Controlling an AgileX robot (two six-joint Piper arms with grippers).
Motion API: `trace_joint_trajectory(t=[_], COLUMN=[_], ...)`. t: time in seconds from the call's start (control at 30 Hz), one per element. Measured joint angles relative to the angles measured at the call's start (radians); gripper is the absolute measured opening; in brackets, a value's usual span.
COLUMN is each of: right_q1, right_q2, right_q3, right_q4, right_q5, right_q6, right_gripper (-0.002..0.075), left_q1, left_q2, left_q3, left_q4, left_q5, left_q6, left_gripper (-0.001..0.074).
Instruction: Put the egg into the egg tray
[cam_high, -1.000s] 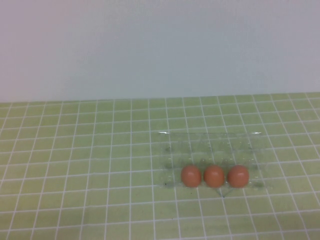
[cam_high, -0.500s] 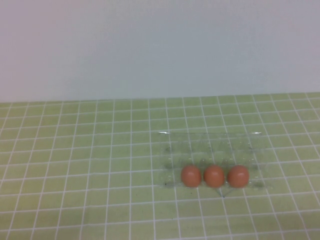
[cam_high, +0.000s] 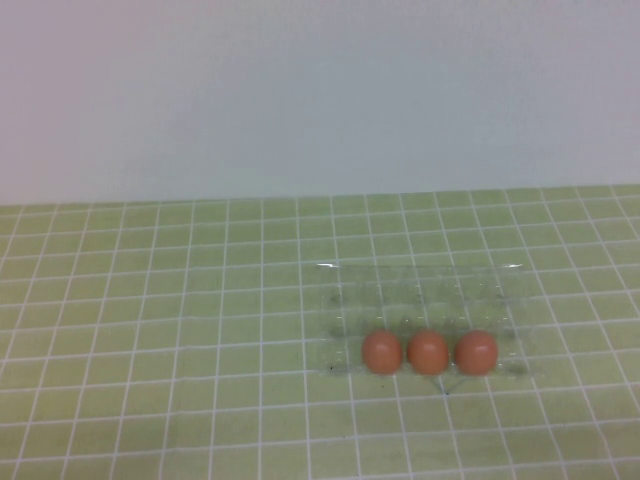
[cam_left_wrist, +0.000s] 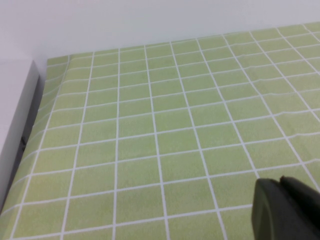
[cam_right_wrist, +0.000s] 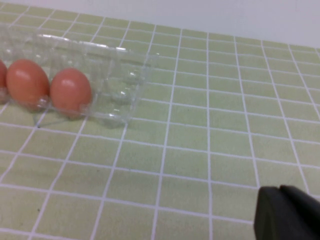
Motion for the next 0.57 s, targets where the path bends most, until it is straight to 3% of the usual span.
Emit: trace_joint_trajectory(t=[0.57], right_q1=[0.000], right_q2=[0.000], right_q3=[0.000], right_q4=[0.000], right_q5=[0.000], right_q6=[0.067], right_gripper=[-0.0002], left_q1=[0.000], left_q2=[0.000], left_q3=[0.000], left_q4=[0.000], left_q5=[0.000], left_q6=[0.000], left_gripper=[-0.0001])
